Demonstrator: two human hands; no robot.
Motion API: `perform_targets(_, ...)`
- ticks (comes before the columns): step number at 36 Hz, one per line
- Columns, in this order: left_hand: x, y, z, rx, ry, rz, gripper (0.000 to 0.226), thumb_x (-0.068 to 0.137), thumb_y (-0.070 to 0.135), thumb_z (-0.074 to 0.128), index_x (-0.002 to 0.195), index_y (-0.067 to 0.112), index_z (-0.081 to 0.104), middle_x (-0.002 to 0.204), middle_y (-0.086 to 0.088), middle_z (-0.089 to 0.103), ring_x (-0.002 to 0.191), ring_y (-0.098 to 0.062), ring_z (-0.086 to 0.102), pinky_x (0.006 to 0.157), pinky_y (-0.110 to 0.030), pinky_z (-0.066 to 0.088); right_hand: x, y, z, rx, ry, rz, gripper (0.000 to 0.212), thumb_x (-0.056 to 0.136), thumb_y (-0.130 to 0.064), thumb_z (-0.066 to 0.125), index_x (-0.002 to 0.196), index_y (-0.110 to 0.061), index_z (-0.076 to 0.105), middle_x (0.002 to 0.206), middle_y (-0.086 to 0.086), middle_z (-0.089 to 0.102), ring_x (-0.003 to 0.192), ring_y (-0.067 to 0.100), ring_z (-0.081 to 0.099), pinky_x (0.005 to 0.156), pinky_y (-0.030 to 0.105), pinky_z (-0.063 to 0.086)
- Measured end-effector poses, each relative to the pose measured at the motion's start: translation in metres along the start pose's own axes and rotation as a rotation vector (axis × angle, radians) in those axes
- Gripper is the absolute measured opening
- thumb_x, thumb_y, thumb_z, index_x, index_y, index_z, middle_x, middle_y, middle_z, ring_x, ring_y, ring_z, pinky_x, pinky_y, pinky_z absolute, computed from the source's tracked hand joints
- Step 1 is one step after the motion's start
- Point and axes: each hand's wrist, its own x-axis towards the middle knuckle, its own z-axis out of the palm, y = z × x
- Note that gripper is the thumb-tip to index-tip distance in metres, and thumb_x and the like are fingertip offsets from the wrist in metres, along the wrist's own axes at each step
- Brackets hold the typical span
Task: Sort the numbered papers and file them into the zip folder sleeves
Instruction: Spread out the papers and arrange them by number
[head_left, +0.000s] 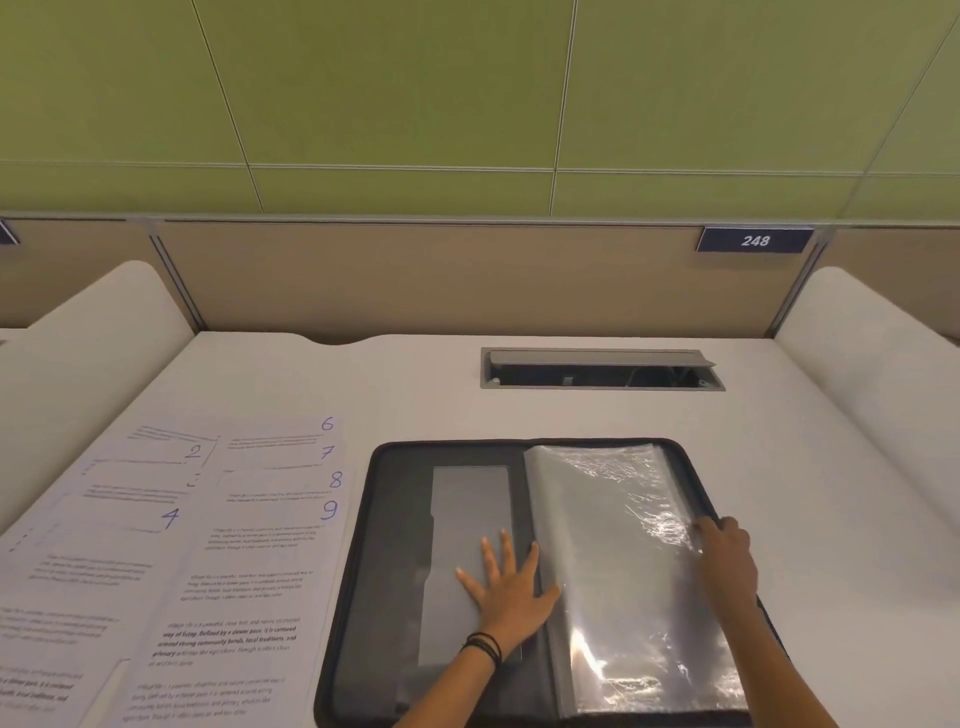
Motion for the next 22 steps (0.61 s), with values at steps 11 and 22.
perform_targets(11,0.005,0.010,-0.003,0.021,-0.015,-0.027,0.150,0.015,0.091,-0.031,0.151,0.032,-0.003,0.154,-0.002,-0.029,0.139,-0.030,-0.031,0.073,-0.061,-0.037,0.011,0.017,-0.010,-0.007,0.006,-0.005,0.019,0.073,0.014,0.054,0.080,-0.003,0.060,0.077,0.004,0.044,0.072,0.027,0.045,0.051,0.028,0.033)
perform_targets(22,0.018,0.013,-0.024,0.001,-0.076,-0.084,0.067,0.092,0.064,0.030,0.150,0.039,0.005,0.156,0.005,-0.024,0.142,-0.025,-0.025,0.092,-0.067,-0.026,0.006,0.015,-0.014,-0.054,-0.051,0.122,0.015,0.079,0.011,0.050,0.084,0.001,0.059,0.080,0.009,0.045,0.070,0.027,0.045,0.058,0.030,0.035)
